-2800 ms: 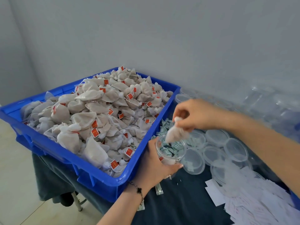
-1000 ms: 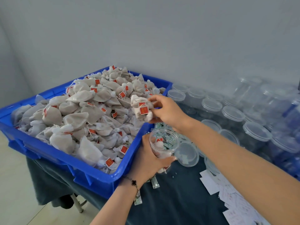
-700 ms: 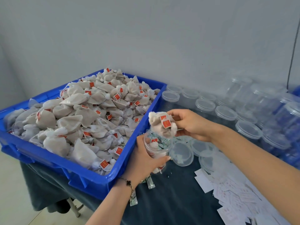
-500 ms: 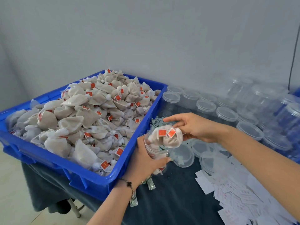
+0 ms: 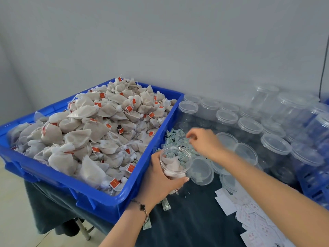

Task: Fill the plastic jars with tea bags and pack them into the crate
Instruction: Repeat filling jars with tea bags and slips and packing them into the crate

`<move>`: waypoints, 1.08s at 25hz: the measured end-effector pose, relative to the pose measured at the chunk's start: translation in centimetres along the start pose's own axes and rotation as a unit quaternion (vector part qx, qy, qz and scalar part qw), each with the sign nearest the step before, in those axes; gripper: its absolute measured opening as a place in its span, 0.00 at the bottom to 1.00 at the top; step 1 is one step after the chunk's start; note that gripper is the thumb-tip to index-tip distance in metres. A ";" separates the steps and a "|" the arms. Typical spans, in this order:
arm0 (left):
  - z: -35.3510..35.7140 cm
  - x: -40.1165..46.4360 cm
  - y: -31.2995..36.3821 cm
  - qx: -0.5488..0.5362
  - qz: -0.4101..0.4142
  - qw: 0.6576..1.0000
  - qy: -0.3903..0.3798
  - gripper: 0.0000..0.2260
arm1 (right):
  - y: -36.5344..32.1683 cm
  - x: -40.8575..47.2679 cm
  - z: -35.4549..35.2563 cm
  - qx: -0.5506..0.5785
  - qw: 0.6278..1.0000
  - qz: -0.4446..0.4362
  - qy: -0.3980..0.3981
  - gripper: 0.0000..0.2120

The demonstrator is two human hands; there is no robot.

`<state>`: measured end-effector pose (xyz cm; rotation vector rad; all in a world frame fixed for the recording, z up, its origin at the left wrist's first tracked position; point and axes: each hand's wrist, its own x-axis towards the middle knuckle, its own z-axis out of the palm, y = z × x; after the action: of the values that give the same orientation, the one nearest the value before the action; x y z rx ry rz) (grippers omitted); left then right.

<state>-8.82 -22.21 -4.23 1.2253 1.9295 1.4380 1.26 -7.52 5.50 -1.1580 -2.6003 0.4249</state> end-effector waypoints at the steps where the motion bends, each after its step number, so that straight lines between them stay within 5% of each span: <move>1: 0.0 -0.1 0.0 -0.002 0.001 1.000 -0.001 0.45 | 0.6 0.1 1.5 -0.057 0.997 -0.013 -0.055 0.11; 5: -0.1 -0.2 -0.1 -0.007 0.012 1.000 0.003 0.45 | 1.3 0.2 5.9 -0.090 0.971 -0.084 -0.204 0.12; 9: -0.2 -0.5 -0.5 -0.020 0.015 1.000 0.004 0.43 | 1.9 0.9 7.5 -0.174 0.968 -0.107 -0.145 0.04; 12: -0.1 -0.4 -0.5 -0.021 0.017 1.000 0.003 0.44 | 1.7 1.1 8.4 -0.175 0.971 -0.106 -0.120 0.07; 17: -0.1 -0.4 -0.5 -0.022 0.019 1.000 0.004 0.43 | 2.2 1.4 7.4 -0.026 0.995 -0.053 -0.080 0.14; 19: -0.1 -0.4 -0.5 -0.023 0.016 1.000 0.003 0.42 | 2.3 1.1 6.2 0.064 0.997 -0.022 -0.031 0.08; 23: -0.1 -0.4 -0.4 -0.025 0.011 1.000 0.004 0.43 | 1.1 -0.2 2.1 0.349 0.936 0.028 0.042 0.05; 27: 0.0 -0.4 -0.4 -0.024 0.008 1.000 0.006 0.43 | -1.4 -2.1 -0.7 0.393 0.918 -0.042 0.006 0.07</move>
<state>-8.75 -22.59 -4.66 1.2156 1.8871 1.4944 1.89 -9.87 6.41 -0.7428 -2.0842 1.2783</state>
